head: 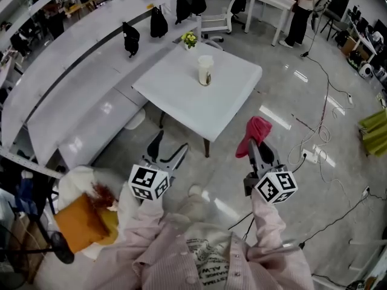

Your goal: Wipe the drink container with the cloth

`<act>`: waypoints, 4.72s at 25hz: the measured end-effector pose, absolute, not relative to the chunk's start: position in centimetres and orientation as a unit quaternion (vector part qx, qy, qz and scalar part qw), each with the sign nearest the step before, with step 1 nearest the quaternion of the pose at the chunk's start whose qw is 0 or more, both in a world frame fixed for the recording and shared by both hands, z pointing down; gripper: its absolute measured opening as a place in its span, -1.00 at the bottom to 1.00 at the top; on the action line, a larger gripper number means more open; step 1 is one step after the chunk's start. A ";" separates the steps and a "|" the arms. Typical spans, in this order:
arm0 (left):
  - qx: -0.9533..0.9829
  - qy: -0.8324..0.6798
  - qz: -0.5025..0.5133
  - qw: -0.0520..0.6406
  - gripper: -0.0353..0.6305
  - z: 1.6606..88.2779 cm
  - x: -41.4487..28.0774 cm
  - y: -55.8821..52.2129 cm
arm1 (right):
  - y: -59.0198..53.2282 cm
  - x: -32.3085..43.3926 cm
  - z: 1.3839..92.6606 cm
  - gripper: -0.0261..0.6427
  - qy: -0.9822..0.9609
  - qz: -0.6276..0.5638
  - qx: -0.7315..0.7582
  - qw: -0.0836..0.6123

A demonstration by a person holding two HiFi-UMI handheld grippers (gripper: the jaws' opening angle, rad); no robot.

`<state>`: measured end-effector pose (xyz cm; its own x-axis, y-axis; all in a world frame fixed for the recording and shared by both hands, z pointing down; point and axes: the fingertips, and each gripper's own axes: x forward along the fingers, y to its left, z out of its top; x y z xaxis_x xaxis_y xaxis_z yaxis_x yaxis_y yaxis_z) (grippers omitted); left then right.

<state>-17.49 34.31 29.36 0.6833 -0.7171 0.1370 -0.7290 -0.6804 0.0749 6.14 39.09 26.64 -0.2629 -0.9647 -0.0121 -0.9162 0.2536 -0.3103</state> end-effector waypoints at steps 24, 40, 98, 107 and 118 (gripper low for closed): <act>0.935 -0.342 0.065 0.061 0.15 30.1 -13.4 17.5 | 25.0 9.2 26.8 -0.79 0.757 -0.124 -0.634 0.099; 0.928 -0.353 0.084 0.087 0.15 32.3 -10.7 8.9 | 14.7 11.4 28.3 -0.79 0.771 -0.148 -0.613 0.087; 0.921 -0.290 0.187 0.179 0.24 45.3 1.3 -11.8 | -16.6 4.7 34.7 -0.79 0.896 0.006 -0.403 -0.188; 0.929 -0.278 0.172 0.172 0.24 45.3 1.1 -11.9 | -16.6 0.1 37.3 -0.79 0.897 0.102 -0.316 -0.293; 0.931 -0.271 0.172 0.176 0.24 45.1 0.9 -11.9 | -14.9 -1.9 40.8 -0.79 0.896 0.093 -0.243 -0.359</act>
